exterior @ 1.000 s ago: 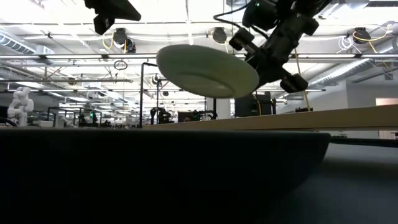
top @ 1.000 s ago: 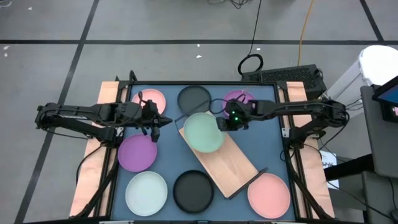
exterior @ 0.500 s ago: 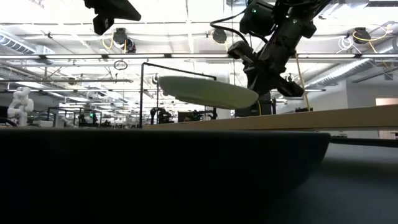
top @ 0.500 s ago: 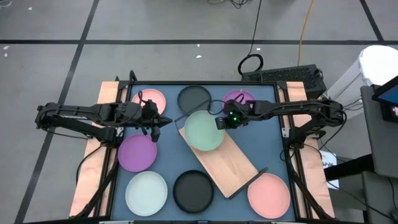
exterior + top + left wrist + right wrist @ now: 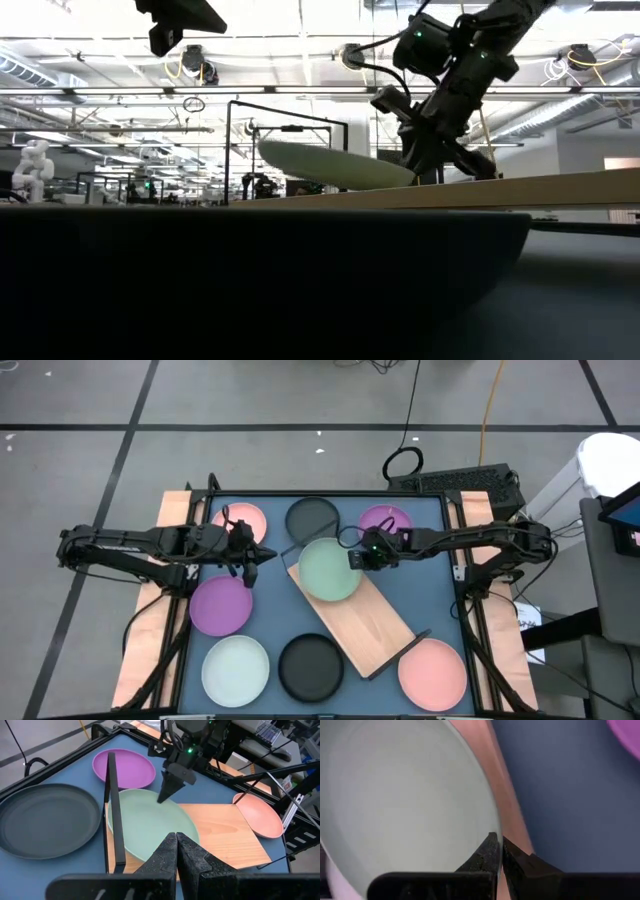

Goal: Place and stack plates onto a shelf
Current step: Put the green plate on the shelf

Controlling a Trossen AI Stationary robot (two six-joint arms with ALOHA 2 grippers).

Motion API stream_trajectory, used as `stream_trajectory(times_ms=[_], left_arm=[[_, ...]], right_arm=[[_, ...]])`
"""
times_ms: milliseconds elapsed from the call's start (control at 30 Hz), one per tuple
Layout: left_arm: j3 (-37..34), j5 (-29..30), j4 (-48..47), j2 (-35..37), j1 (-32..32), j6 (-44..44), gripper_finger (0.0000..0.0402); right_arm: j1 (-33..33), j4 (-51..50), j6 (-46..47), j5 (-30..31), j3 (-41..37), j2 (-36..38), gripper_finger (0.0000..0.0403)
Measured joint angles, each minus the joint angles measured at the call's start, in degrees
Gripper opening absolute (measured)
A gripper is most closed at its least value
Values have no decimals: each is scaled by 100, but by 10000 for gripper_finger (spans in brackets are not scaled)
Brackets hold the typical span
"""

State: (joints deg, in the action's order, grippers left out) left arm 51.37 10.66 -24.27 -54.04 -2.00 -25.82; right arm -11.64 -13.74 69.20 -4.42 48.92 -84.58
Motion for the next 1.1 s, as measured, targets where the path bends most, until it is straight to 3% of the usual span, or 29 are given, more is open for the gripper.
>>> stream_trajectory(times_ms=[433, 1100], left_arm=[[0, 0, -44, 0, 0, -4, 5], [2, 0, -46, 0, 0, 0, 5]], right_arm=[[0, 1414, 154, 15, -810, 5, 3], [0, 1650, -90, 28, -832, 5, 9]])
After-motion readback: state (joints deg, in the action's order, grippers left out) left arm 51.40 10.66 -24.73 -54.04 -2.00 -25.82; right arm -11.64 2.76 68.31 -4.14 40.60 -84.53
